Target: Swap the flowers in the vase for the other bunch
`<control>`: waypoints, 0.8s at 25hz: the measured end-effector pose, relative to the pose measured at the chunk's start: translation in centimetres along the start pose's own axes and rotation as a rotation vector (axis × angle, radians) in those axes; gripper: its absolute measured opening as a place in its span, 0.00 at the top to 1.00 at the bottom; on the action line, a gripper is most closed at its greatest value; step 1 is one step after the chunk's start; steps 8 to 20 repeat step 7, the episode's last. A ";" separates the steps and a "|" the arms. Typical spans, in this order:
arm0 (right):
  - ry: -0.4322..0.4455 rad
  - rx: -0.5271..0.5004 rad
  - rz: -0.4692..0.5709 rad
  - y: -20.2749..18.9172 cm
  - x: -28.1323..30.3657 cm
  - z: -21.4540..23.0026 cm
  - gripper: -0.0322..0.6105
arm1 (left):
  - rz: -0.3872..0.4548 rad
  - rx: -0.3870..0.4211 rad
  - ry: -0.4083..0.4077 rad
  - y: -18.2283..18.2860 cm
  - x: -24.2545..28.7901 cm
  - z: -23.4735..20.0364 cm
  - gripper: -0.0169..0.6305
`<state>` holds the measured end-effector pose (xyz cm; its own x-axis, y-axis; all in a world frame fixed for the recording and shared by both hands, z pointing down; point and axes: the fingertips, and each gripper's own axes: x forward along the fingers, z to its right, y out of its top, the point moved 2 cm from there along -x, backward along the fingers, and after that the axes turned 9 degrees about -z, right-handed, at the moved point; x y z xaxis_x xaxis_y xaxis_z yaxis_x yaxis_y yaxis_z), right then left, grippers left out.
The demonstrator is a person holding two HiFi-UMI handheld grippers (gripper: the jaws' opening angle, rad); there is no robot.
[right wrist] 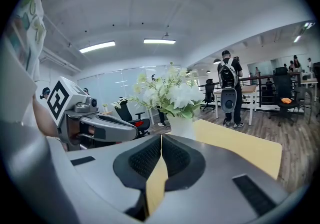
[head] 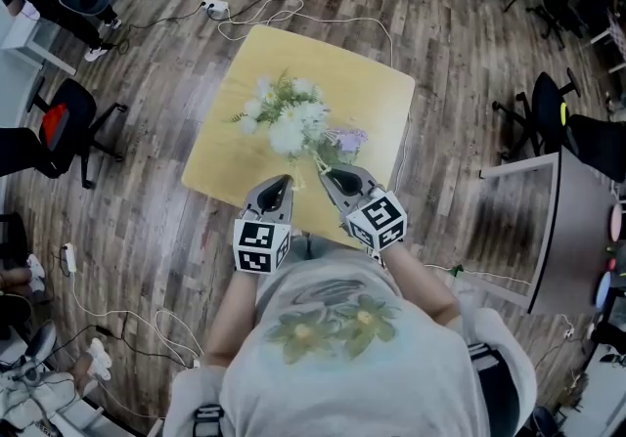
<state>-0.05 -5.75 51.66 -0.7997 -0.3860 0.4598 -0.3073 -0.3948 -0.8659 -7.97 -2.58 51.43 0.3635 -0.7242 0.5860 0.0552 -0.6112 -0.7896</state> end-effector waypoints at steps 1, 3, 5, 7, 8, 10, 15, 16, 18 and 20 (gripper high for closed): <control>0.000 0.000 -0.001 0.0 0.0 0.1 0.89 | 0.000 0.000 0.001 0.0 0.1 0.0 0.95; 0.001 0.000 -0.003 -0.1 0.1 0.2 0.89 | 0.001 -0.001 0.002 0.0 0.2 -0.1 0.95; 0.001 0.000 -0.003 -0.1 0.1 0.2 0.89 | 0.003 -0.002 0.002 0.0 0.2 0.0 0.95; 0.000 0.001 -0.003 -0.1 0.2 0.3 0.89 | 0.003 -0.003 0.002 0.0 0.3 0.0 0.95; 0.000 0.001 -0.003 -0.1 0.2 0.3 0.89 | 0.003 -0.003 0.002 0.0 0.3 0.0 0.95; 0.000 0.001 -0.003 -0.1 0.2 0.3 0.89 | 0.003 -0.003 0.002 0.0 0.3 0.0 0.95; 0.000 0.001 -0.003 -0.1 0.2 0.3 0.89 | 0.003 -0.003 0.002 0.0 0.3 0.0 0.95; 0.000 0.001 -0.003 -0.1 0.2 0.3 0.89 | 0.003 -0.003 0.002 0.0 0.3 0.0 0.95; 0.000 0.001 -0.003 -0.1 0.2 0.3 0.89 | 0.003 -0.003 0.002 0.0 0.3 0.0 0.95; 0.000 0.001 -0.003 -0.1 0.2 0.3 0.89 | 0.003 -0.003 0.002 0.0 0.3 0.0 0.95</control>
